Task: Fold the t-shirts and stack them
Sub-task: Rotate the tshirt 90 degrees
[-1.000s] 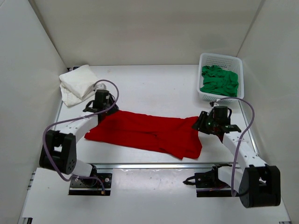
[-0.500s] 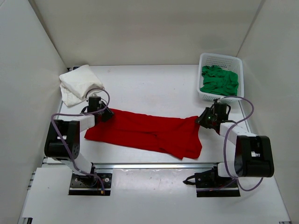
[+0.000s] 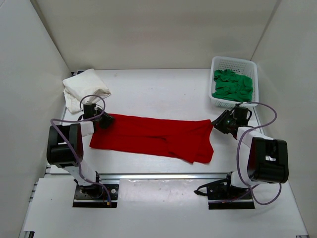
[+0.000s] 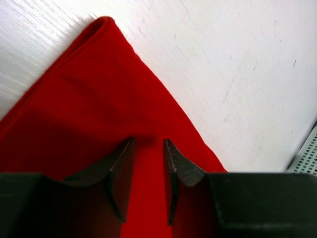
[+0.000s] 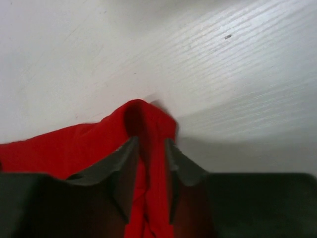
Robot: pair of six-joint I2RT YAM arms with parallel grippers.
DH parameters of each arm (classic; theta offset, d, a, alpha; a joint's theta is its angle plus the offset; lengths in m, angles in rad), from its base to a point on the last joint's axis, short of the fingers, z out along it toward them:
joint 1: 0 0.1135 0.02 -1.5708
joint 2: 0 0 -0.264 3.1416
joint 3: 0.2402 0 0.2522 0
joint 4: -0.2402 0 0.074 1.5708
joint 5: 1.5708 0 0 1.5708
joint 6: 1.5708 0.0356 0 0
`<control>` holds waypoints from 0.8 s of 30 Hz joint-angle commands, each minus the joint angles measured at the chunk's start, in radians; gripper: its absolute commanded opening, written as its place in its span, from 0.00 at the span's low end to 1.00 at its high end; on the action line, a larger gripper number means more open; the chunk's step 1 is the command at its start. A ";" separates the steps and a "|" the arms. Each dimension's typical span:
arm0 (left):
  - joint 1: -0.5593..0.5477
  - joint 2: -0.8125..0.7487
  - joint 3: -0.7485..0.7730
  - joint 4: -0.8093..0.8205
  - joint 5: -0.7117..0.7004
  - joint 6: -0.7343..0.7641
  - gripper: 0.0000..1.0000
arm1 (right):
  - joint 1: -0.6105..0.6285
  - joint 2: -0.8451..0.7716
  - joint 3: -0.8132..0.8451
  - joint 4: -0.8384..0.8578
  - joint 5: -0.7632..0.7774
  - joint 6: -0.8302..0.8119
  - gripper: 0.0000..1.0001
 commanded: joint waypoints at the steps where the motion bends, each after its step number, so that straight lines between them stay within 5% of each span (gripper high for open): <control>1: -0.010 -0.059 -0.012 0.009 0.012 -0.019 0.41 | 0.009 0.011 0.071 0.006 -0.021 -0.002 0.31; 8: -0.134 -0.256 -0.032 -0.049 -0.067 0.062 0.44 | 0.142 -0.196 0.053 -0.124 0.047 -0.077 0.31; 10: -0.125 -0.293 -0.073 -0.058 -0.067 0.079 0.45 | 0.230 -0.245 -0.008 -0.126 0.041 -0.082 0.21; 12: -0.101 -0.299 -0.101 -0.080 -0.080 0.091 0.45 | 0.289 -0.249 -0.038 -0.108 0.015 -0.068 0.01; 17: -0.061 -0.299 -0.167 -0.041 -0.006 0.054 0.41 | 0.386 -0.163 -0.059 -0.077 -0.016 -0.056 0.00; 24: -0.297 -0.386 -0.061 -0.129 -0.060 0.142 0.42 | 0.431 0.124 0.086 -0.026 -0.031 -0.074 0.00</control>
